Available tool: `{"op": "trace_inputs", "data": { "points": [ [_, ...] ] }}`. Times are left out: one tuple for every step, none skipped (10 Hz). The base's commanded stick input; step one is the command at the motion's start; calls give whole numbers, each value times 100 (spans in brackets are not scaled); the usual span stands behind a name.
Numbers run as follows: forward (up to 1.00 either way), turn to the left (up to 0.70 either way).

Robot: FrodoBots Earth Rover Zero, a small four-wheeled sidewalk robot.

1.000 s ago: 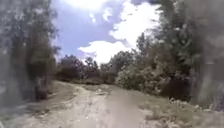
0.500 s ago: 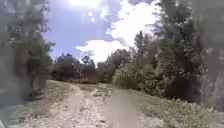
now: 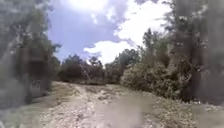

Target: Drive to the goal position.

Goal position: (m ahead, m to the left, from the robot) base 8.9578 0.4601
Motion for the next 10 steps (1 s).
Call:
{"op": "trace_inputs", "data": {
  "points": [
    [85,0],
    [85,0],
    [85,18],
    [85,34],
    [85,24],
    [85,8],
    [85,3],
    [85,0],
    [85,0],
    [85,0]
  ]
}}
